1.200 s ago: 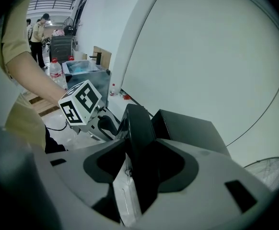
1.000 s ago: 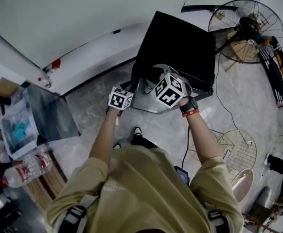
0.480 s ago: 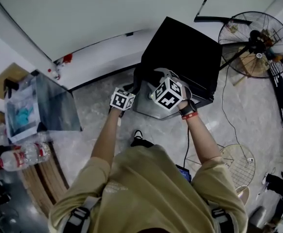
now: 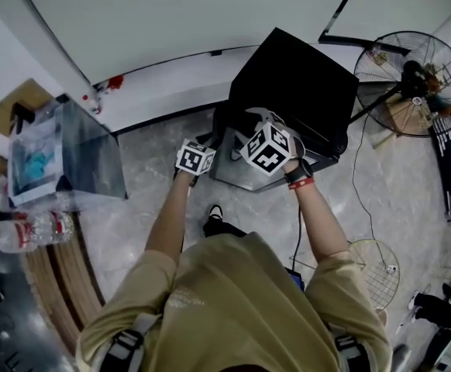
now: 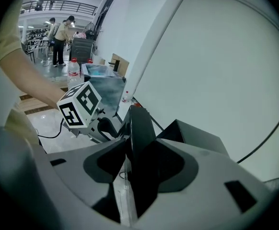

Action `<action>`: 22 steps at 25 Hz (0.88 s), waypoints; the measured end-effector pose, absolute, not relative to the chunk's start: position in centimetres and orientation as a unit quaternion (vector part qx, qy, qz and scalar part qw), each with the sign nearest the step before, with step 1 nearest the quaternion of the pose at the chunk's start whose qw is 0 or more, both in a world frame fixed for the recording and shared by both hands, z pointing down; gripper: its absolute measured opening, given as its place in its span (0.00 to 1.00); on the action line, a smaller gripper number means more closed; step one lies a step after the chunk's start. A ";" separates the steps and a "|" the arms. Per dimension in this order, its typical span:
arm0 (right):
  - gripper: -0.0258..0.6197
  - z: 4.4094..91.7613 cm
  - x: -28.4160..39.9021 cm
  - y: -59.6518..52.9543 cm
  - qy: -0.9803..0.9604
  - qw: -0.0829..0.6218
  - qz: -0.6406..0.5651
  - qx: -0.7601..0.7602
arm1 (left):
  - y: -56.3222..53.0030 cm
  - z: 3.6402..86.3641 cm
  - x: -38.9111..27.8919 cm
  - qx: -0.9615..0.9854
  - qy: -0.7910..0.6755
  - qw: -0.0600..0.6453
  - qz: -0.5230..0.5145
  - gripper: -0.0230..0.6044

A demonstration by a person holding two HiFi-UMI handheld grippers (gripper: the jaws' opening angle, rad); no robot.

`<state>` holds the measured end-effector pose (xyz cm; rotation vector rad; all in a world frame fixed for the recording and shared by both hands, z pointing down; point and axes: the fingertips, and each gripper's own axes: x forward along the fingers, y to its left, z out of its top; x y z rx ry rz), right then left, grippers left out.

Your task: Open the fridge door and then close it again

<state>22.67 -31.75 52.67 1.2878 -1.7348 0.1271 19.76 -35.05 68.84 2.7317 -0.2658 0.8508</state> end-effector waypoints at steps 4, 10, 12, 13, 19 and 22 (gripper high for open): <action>0.37 52.6 21.9 -31.2 -0.714 0.471 0.044 0.517 | -34.1 68.6 19.0 0.941 -0.099 0.141 0.293 0.26; 0.37 52.6 20.8 -30.3 -0.720 0.474 0.032 0.505 | -33.1 68.6 17.8 0.939 -0.117 0.145 0.289 0.26; 0.37 52.6 20.4 -30.0 -0.724 0.475 0.029 0.499 | -32.9 68.5 17.4 0.939 -0.127 0.145 0.286 0.26; 0.37 52.6 20.2 -29.8 -0.728 0.474 0.028 0.495 | -32.7 68.5 17.1 0.937 -0.133 0.146 0.287 0.26; 0.37 52.5 19.2 -28.6 -0.739 0.474 0.026 0.478 | -31.3 68.5 15.7 0.931 -0.157 0.156 0.289 0.26; 0.37 52.6 18.8 -28.0 -0.744 0.474 0.022 0.470 | -30.7 68.7 15.1 0.929 -0.171 0.157 0.287 0.26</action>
